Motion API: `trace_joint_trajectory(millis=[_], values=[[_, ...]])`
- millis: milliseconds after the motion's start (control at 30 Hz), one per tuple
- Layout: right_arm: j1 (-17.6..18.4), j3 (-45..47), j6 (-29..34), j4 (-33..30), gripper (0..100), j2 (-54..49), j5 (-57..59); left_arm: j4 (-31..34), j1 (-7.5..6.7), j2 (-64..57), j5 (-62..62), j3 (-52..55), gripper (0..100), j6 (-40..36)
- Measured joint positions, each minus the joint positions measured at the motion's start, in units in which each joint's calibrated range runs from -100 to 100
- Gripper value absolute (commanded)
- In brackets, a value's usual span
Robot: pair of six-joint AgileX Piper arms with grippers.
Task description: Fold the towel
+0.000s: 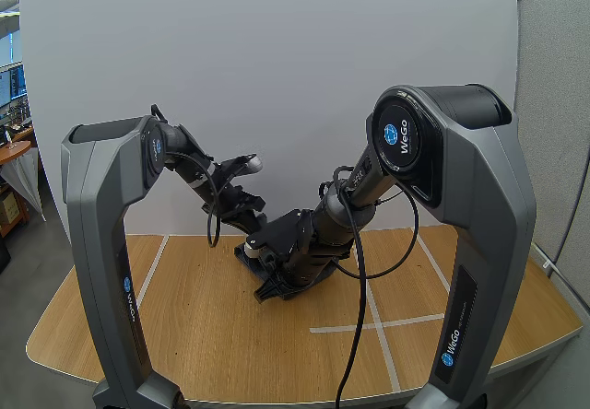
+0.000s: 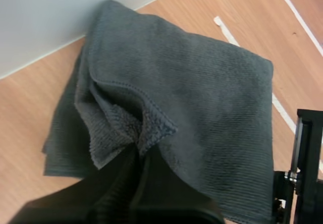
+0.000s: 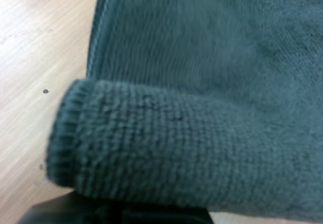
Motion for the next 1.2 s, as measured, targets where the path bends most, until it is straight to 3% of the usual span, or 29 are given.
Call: trace_joint_trajectory(millis=[400,933,1200], values=[[0.0,0.0,0.0,0.1,0,-0.3,0.4,-1.6,-0.44,0.0,0.2,2.3,0,2.2],[-0.7,3.2,-0.1,0.0,0,-21.8,27.2,-1.9,-0.44,0.0,0.2,2.3,0,2.6],[-3.4,3.8,-0.1,-0.9,0,-28.2,24.2,-2.0,-0.44,0.0,0.2,2.3,0,2.8]])
